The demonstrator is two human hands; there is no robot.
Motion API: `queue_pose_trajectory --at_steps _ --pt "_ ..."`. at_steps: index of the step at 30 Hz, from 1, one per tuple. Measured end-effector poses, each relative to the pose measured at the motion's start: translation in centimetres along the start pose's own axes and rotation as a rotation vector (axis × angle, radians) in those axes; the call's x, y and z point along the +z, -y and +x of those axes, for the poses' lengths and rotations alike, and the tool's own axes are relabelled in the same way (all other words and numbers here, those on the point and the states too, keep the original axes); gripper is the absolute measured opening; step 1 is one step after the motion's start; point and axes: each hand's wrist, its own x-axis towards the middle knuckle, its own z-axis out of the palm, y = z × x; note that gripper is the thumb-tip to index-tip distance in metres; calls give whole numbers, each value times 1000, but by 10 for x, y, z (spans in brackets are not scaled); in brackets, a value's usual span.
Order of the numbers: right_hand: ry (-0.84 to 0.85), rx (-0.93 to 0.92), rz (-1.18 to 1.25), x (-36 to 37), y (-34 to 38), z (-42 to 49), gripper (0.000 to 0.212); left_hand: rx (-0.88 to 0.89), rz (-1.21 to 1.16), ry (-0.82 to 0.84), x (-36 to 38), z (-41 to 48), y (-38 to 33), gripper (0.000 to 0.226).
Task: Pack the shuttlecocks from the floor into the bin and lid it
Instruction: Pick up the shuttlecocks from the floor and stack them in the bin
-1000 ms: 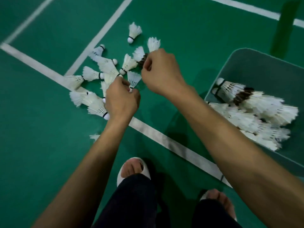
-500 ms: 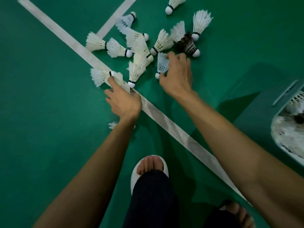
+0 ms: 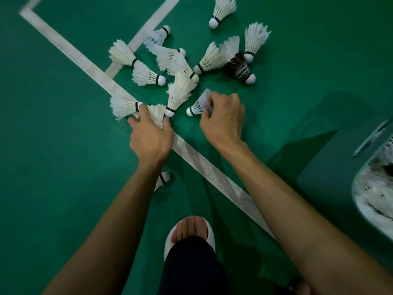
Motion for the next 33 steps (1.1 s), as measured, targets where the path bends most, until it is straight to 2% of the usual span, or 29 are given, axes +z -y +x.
queue_pose_trajectory --at_steps 2,4,7,10,11,16,19,22,24,27,31,33 --pt "-21 21 25 -9 0 -8 18 -8 -38 -60 -4 0 -4 48" --pt "-62 26 48 -26 8 -19 22 -23 -122 -182 -9 -11 -18 46" --pt "-175 4 72 -65 23 -33 10 9 -367 -315 -21 -44 -70 48" --pt "-295 31 89 -141 26 -42 24 157 -635 -212 -36 -81 -139 50" --pt "-336 50 77 -172 21 -44 22 227 -711 -155 -41 -94 -161 47" --pt "-573 276 -4 -306 -40 -83 10 764 -889 91 -63 -184 -248 31" --pt "-655 484 -2 -350 -90 -120 12 1021 -740 294 -60 -240 -274 25" --pt "-696 699 -82 -372 -135 -153 19 1127 -467 509 -40 -272 -283 29" --pt "-642 814 -162 -377 -157 -165 16 1123 -323 610 -28 -275 -278 27" --pt "-549 936 -280 -374 -178 -168 16 1101 -188 642 -18 -268 -269 28" --pt "-424 935 -398 -346 -188 -167 13 995 92 774 -21 -256 -268 67" --pt "-368 920 -397 -332 -193 -167 16 917 220 877 -24 -253 -270 67"
